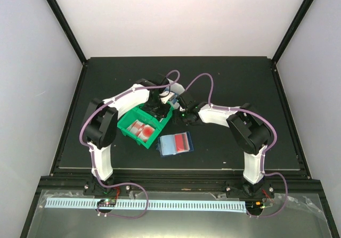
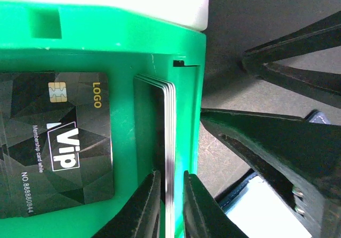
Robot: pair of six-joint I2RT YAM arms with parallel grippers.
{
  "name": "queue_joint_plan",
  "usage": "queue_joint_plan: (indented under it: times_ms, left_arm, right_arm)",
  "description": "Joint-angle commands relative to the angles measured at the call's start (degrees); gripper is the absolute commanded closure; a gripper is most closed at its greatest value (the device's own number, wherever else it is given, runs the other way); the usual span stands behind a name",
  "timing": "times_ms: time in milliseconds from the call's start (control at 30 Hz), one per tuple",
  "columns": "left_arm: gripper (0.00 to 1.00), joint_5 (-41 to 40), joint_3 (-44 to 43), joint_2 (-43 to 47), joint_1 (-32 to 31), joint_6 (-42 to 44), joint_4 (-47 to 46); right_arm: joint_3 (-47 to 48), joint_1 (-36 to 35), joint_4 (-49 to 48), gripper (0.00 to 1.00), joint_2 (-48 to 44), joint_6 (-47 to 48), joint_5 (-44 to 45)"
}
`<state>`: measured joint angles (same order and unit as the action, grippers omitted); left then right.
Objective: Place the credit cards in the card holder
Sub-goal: Pick up the credit card from the storage box.
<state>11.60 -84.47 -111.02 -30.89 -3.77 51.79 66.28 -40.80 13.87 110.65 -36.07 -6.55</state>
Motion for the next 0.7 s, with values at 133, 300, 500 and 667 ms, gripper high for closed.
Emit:
queue_joint_plan:
  times_ms: [133,300,500,667]
  left_arm:
    - [0.9,1.74,0.19,2.33,-0.31,0.38,0.59]
    - [0.83,1.4,0.29,2.08,-0.24,0.18,0.43]
    - [0.83,0.68,0.21,1.67,-0.26,0.08,0.18]
    - [0.61,-0.58,0.42,0.56,-0.3,-0.09,-0.2]
  right_arm:
    - [-1.86,-0.31,2.04,0.48,1.33,-0.66,0.2]
    - [-1.86,-0.35,2.07,0.48,1.58,-0.58,0.09]
    - [-1.87,-0.34,2.05,0.48,1.67,-0.41,0.22]
    - [-1.99,-0.35,2.04,0.48,1.82,-0.4,0.22]
